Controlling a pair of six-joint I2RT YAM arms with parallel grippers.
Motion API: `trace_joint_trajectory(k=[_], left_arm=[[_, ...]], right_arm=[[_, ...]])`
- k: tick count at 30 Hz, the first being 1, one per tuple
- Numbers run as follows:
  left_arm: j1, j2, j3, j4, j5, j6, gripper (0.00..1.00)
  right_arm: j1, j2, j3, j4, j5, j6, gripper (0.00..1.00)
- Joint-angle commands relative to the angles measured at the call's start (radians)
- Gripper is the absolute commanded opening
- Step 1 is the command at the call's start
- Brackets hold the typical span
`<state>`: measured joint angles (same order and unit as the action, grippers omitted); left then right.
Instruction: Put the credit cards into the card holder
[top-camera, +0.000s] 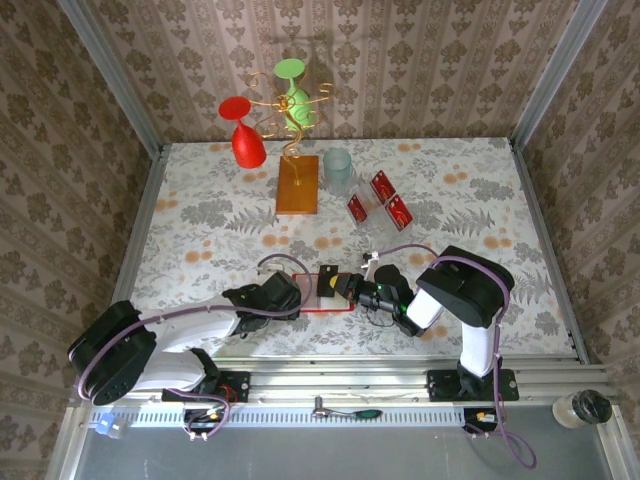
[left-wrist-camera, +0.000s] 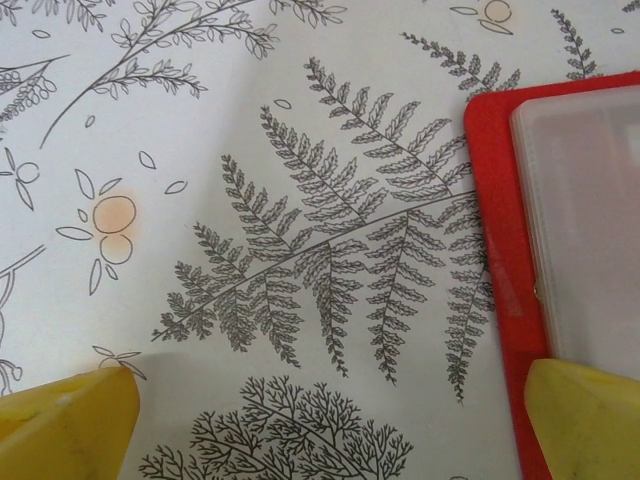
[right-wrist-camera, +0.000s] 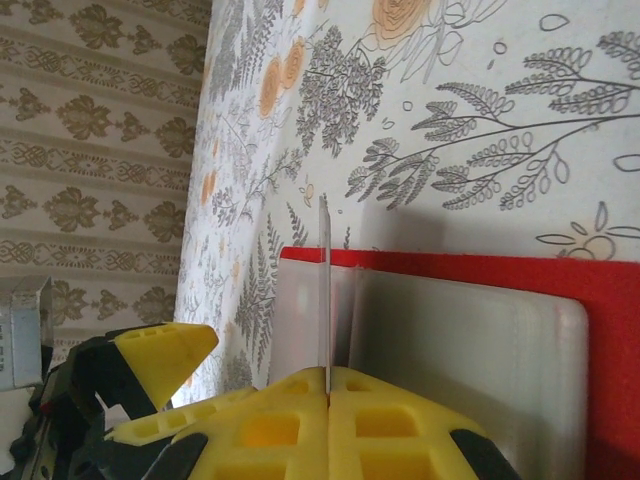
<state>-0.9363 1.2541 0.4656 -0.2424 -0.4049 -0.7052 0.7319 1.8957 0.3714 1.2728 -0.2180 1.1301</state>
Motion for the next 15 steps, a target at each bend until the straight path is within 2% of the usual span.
trace_joint_trajectory(k=[1, 15], left_arm=[[-0.007, 0.013, -0.009, -0.006, -0.017, -0.014, 1.0], [-0.009, 0.045, -0.019, 0.026, 0.0, -0.015, 1.0]], right_arm=[[0.011, 0.02, 0.005, 0.017, 0.0, 0.001, 0.0], [0.034, 0.03, -0.022, -0.02, 0.028, 0.018, 0.0]])
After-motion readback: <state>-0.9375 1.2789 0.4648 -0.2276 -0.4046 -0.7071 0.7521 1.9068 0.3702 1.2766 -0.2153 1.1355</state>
